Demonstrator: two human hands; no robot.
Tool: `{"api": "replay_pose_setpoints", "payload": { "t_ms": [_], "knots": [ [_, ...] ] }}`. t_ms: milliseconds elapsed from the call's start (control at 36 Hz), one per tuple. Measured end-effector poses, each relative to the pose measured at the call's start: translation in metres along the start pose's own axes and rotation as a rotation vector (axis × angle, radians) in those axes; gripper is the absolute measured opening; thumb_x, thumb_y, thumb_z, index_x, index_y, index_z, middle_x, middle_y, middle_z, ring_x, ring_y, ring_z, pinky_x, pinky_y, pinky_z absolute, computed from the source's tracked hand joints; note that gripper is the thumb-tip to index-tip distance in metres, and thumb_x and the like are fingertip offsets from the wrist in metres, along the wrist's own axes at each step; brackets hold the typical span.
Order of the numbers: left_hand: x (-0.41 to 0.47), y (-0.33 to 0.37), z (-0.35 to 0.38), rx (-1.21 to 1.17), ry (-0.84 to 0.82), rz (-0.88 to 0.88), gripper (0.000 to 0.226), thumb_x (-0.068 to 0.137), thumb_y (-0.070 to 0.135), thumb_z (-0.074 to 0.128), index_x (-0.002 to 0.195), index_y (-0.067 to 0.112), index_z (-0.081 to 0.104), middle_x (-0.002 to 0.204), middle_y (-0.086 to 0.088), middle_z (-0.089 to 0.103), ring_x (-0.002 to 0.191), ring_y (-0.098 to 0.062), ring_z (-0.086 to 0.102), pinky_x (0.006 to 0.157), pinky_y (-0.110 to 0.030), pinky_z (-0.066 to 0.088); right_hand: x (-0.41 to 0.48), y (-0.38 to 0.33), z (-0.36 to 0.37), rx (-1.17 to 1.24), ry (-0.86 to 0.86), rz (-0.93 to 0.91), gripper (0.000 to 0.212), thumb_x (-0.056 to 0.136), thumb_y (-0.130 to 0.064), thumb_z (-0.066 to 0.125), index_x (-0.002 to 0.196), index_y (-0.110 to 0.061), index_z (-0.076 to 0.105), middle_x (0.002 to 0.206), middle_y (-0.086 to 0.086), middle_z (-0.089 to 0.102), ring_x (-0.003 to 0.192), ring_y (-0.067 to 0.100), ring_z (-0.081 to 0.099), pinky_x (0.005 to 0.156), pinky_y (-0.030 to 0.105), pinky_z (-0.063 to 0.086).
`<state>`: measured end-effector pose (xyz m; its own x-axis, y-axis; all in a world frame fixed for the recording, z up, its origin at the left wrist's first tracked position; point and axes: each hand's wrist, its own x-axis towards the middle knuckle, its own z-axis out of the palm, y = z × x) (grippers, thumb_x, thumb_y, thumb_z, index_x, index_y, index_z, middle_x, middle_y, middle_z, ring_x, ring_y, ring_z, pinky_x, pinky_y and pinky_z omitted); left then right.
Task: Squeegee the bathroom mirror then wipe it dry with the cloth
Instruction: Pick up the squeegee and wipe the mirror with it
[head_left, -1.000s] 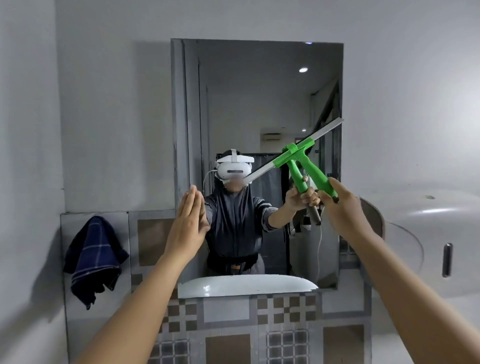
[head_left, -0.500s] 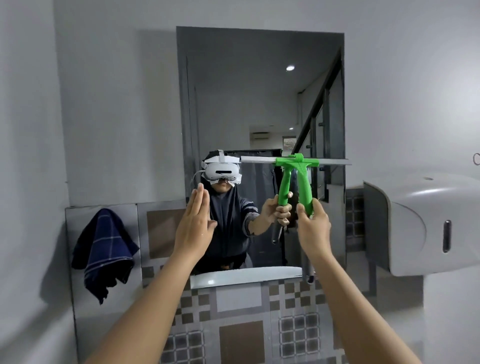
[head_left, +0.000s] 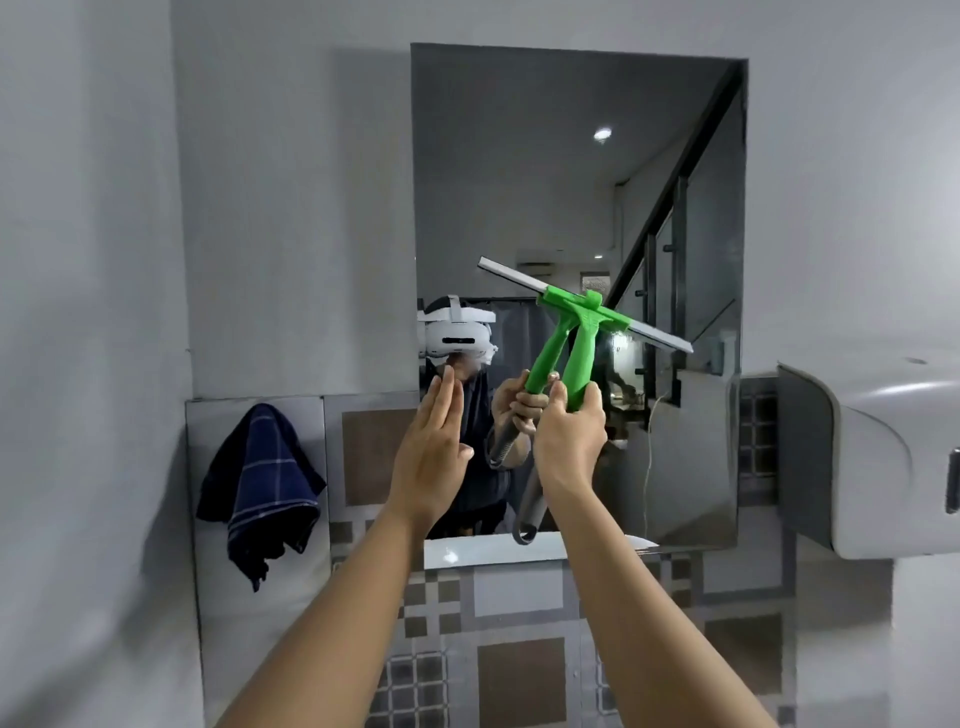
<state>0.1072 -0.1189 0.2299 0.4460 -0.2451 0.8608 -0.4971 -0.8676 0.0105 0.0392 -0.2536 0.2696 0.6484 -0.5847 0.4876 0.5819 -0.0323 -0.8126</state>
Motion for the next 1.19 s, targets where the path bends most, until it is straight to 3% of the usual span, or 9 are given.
{"api": "replay_pose_setpoints", "payload": {
  "t_ms": [111, 278, 361, 472, 667, 833, 944, 1083, 1194],
  "knots": [
    [0.000, 0.000, 0.000, -0.005, -0.007, -0.004, 0.081, 0.083, 0.007, 0.062, 0.145, 0.007, 0.009, 0.155, -0.004, 0.000, 0.142, -0.016, -0.001, 0.114, -0.028, 0.018, -0.004, -0.003, 0.008, -0.036, -0.012, -0.023, 0.014, 0.098, -0.018, 0.042, 0.096, -0.005, 0.047, 0.069, -0.005, 0.048, 0.057, 0.002, 0.047, 0.041, 0.004, 0.036],
    [0.000, -0.001, 0.003, -0.003, -0.001, -0.009, 0.083, 0.082, 0.007, 0.063, 0.145, 0.006, 0.009, 0.155, -0.003, -0.001, 0.142, -0.015, -0.002, 0.114, -0.030, 0.023, -0.010, -0.003, 0.021, -0.166, -0.136, -0.103, 0.014, 0.097, -0.020, 0.043, 0.100, -0.007, 0.048, 0.072, 0.002, 0.057, 0.058, 0.014, 0.054, 0.051, 0.027, 0.045],
    [-0.002, -0.001, 0.004, -0.001, 0.022, -0.024, 0.082, 0.082, 0.007, 0.064, 0.145, 0.007, 0.012, 0.155, -0.002, 0.000, 0.143, -0.016, 0.003, 0.111, -0.029, 0.027, -0.010, 0.004, 0.023, -0.270, -0.194, -0.142, 0.015, 0.095, -0.024, 0.043, 0.106, -0.014, 0.047, 0.080, 0.006, 0.064, 0.072, 0.023, 0.063, 0.068, 0.042, 0.055],
    [-0.007, 0.004, 0.008, -0.020, 0.046, -0.070, 0.079, 0.084, 0.009, 0.062, 0.145, 0.009, 0.012, 0.155, -0.002, 0.002, 0.143, -0.015, 0.003, 0.114, -0.026, 0.016, -0.006, 0.022, 0.018, -0.401, -0.290, -0.176, 0.030, 0.092, -0.035, 0.038, 0.121, -0.029, 0.038, 0.093, 0.002, 0.068, 0.082, 0.032, 0.064, 0.076, 0.056, 0.053],
    [-0.018, 0.015, 0.022, -0.076, 0.074, -0.189, 0.083, 0.088, 0.015, 0.059, 0.145, 0.017, -0.001, 0.155, 0.005, -0.007, 0.142, -0.008, -0.009, 0.108, -0.011, -0.002, 0.008, 0.000, -0.012, -0.603, -0.381, -0.271, 0.033, 0.098, -0.026, 0.036, 0.131, -0.024, 0.035, 0.101, -0.002, 0.055, 0.101, 0.028, 0.055, 0.083, 0.055, 0.049],
    [-0.024, 0.024, 0.032, -0.126, 0.117, -0.249, 0.089, 0.083, 0.013, 0.065, 0.144, 0.015, 0.000, 0.154, 0.003, -0.006, 0.143, -0.015, -0.002, 0.113, -0.028, 0.018, 0.030, -0.008, -0.033, -0.759, -0.430, -0.381, 0.038, 0.098, -0.024, 0.037, 0.135, -0.021, 0.033, 0.113, 0.009, 0.057, 0.105, 0.032, 0.053, 0.086, 0.050, 0.044],
    [-0.028, 0.030, 0.040, -0.132, 0.143, -0.296, 0.088, 0.084, 0.014, 0.065, 0.143, 0.015, 0.000, 0.152, 0.004, -0.005, 0.141, -0.015, -0.002, 0.111, -0.031, 0.024, 0.048, -0.014, -0.042, -0.815, -0.447, -0.431, 0.030, 0.096, -0.024, 0.040, 0.125, -0.021, 0.039, 0.106, 0.010, 0.060, 0.099, 0.035, 0.054, 0.087, 0.055, 0.043],
    [-0.029, 0.033, 0.045, -0.132, 0.169, -0.333, 0.081, 0.085, 0.015, 0.063, 0.144, 0.014, 0.008, 0.151, 0.005, -0.002, 0.141, -0.017, 0.001, 0.104, -0.026, 0.027, 0.067, -0.022, -0.051, -0.891, -0.500, -0.492, 0.026, 0.097, -0.027, 0.040, 0.122, -0.020, 0.039, 0.103, 0.011, 0.060, 0.098, 0.034, 0.055, 0.085, 0.051, 0.039],
    [-0.030, 0.038, 0.047, -0.147, 0.197, -0.363, 0.079, 0.085, 0.011, 0.062, 0.144, 0.014, 0.011, 0.150, 0.006, -0.001, 0.142, -0.020, 0.005, 0.099, -0.034, 0.041, 0.081, -0.029, -0.057, -0.972, -0.515, -0.563, 0.029, 0.097, -0.028, 0.041, 0.125, -0.021, 0.038, 0.104, 0.012, 0.059, 0.097, 0.033, 0.055, 0.084, 0.050, 0.039]
  ]
}}
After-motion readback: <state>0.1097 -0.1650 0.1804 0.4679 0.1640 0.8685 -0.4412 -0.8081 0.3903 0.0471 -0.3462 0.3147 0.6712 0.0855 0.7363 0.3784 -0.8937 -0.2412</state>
